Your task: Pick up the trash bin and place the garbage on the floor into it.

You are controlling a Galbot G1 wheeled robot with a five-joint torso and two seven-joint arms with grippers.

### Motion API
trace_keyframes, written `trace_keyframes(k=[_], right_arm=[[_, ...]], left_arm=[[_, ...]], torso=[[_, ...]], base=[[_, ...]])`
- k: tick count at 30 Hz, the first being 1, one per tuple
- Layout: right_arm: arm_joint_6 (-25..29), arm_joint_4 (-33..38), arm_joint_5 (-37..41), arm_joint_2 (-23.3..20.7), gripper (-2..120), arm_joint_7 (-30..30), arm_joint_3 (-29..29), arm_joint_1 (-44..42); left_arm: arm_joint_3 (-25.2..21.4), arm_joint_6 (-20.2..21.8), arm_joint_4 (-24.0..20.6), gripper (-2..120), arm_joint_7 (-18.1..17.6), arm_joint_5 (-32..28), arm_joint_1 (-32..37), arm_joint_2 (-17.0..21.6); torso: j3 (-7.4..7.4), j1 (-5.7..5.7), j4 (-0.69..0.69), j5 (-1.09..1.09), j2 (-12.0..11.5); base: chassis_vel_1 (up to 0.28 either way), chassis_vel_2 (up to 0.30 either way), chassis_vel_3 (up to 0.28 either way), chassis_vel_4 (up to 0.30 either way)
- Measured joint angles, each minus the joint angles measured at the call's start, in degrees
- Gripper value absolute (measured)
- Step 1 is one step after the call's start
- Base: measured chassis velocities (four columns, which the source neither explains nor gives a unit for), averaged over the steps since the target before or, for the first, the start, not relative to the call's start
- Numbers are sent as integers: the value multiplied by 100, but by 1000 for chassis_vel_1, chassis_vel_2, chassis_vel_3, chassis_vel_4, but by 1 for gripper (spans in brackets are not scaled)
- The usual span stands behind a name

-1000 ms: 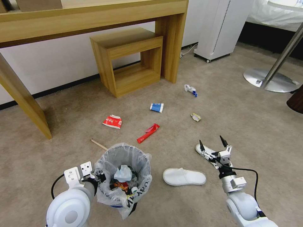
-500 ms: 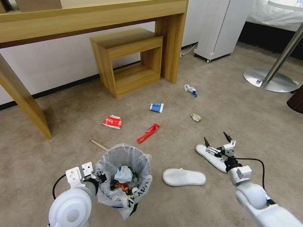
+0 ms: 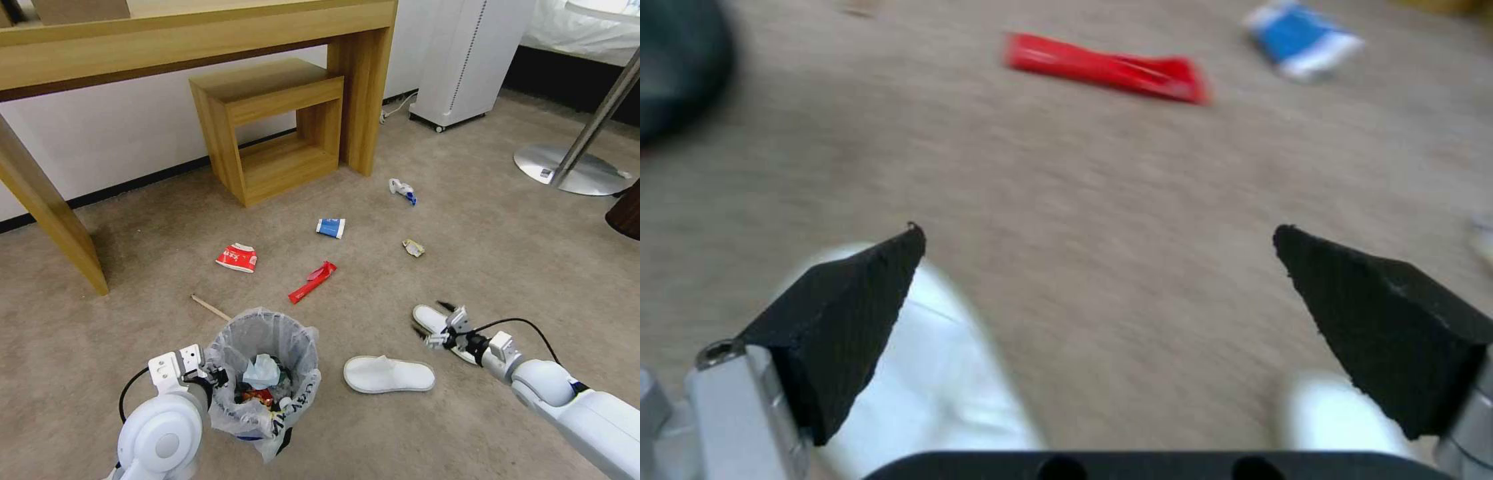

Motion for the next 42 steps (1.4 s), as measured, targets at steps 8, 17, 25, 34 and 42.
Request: trace_keyframes(k=[8,17,25,34,42], right_arm=[[424,-1529,-234,829,100,-1182,-669,1007],[512,-2184,-281,1255,100,-1255,-1112,1196],[551,-2601,-292,1580,100,-1212,-1349,1318],[676,-3151,-350,1840,100,-1210,-1478,1390],[731,-3344,-377,1981,100,-1202,-1540,1378]], left_arm=[[-44,0,64,0,-65,39,40,-77],[-197,-13,-90,0,-242,-361,-64,21],[-290,-34,-188,0,-319,-508,-64,125],[-295,-47,-137,0,-319,-491,-63,115],[-274,-58,-105,0,-293,-355,-26,40]], torso=[[1,0,2,1,0],[0,0,-1,0,0],[0,0,0,0,0],[0,0,0,-1,0],[0,0,0,0,0]], base=[[0,0,0,0],[0,0,0,0],[0,0,0,0],[0,0,0,0],[0,0,0,0]])
